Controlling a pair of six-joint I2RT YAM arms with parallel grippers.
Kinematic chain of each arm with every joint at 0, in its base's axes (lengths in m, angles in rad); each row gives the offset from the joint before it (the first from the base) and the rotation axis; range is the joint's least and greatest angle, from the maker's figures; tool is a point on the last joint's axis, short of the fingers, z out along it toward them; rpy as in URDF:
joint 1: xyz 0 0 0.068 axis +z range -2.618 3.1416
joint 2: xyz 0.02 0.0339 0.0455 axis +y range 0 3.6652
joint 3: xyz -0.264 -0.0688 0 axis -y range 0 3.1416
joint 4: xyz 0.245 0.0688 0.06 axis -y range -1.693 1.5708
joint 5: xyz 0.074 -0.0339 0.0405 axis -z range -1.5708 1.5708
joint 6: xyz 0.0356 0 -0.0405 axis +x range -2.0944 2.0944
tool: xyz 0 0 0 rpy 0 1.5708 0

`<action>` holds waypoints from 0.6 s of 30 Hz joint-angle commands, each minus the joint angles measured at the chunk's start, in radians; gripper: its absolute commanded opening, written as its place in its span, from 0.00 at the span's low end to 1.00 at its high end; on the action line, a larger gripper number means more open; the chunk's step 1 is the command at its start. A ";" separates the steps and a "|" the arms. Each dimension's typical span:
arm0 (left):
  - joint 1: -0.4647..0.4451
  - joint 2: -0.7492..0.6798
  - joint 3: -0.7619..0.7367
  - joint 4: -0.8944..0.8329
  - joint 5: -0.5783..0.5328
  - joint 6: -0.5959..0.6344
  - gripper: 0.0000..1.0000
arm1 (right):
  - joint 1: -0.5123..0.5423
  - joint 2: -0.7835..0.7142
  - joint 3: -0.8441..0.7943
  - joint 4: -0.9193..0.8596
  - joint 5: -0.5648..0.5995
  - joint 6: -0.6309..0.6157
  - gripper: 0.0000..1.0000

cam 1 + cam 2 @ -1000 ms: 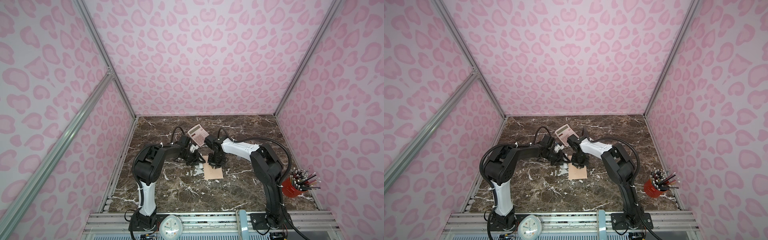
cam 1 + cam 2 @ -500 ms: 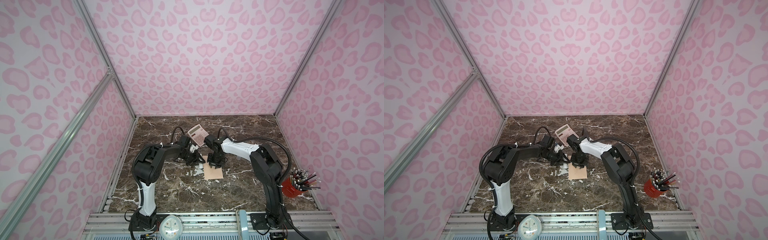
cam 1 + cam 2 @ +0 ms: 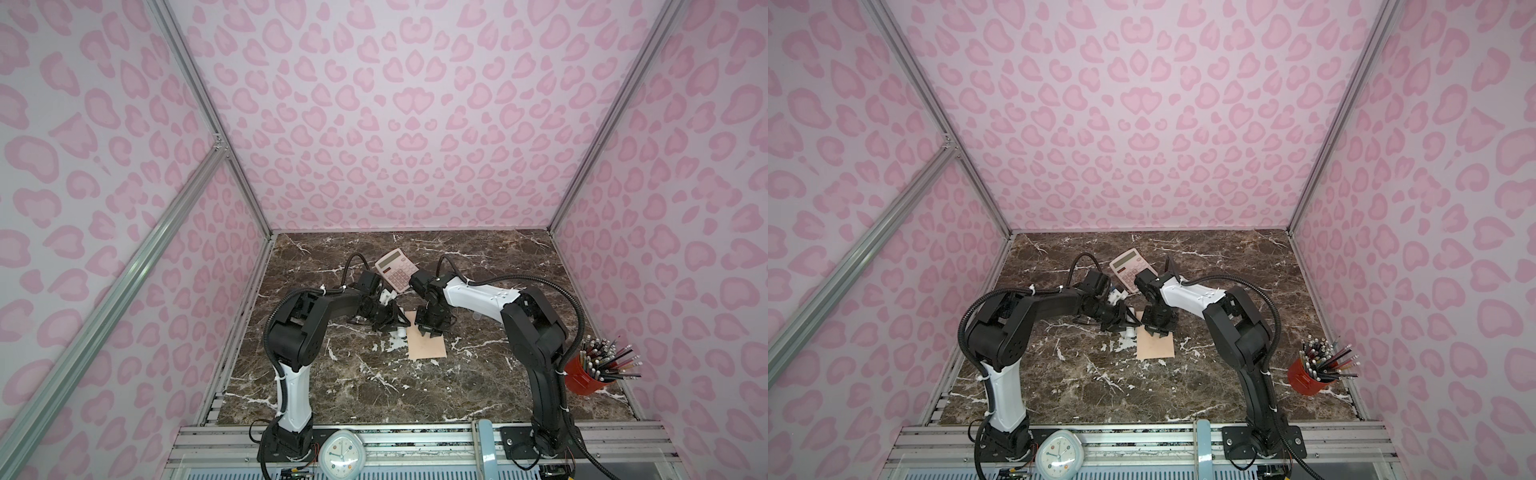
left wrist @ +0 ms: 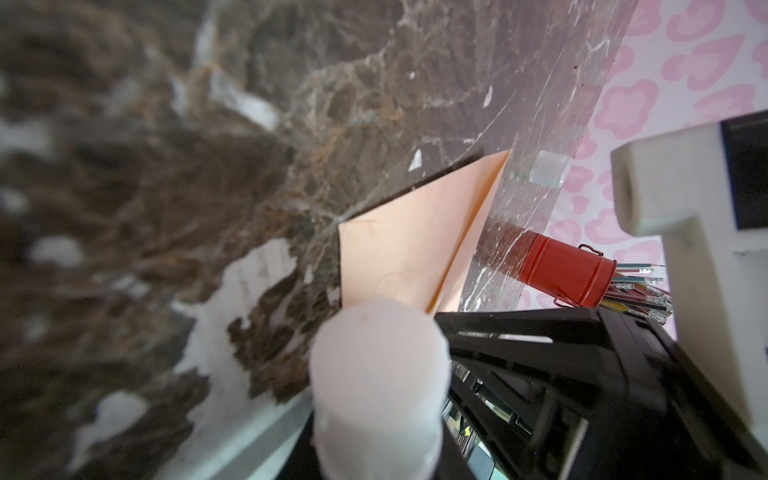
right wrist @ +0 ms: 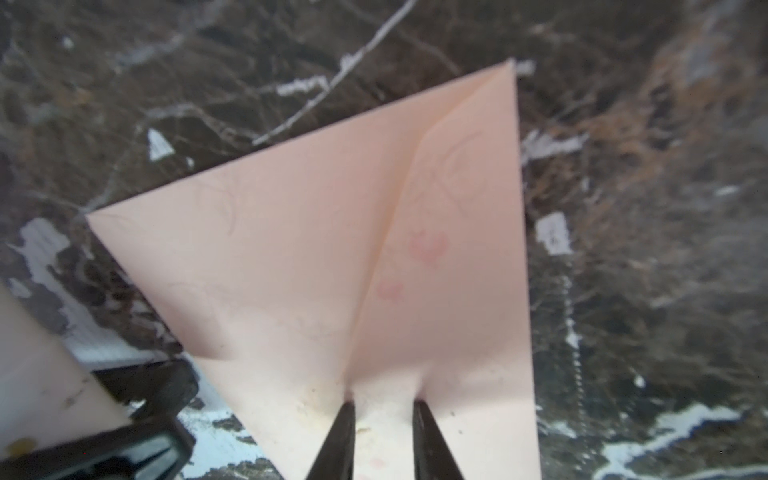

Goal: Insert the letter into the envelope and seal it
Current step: 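Keep pressing the folded flap down with the right gripper fingertips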

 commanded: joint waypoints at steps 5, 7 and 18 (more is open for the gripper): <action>0.001 -0.005 -0.002 -0.031 -0.039 0.015 0.04 | 0.002 0.048 -0.053 0.172 -0.075 -0.002 0.27; 0.001 -0.005 -0.005 -0.029 -0.039 0.014 0.04 | 0.000 0.044 -0.059 0.181 -0.086 -0.001 0.31; 0.001 -0.003 -0.005 -0.026 -0.036 0.013 0.04 | -0.018 0.001 -0.090 0.198 -0.117 -0.019 0.26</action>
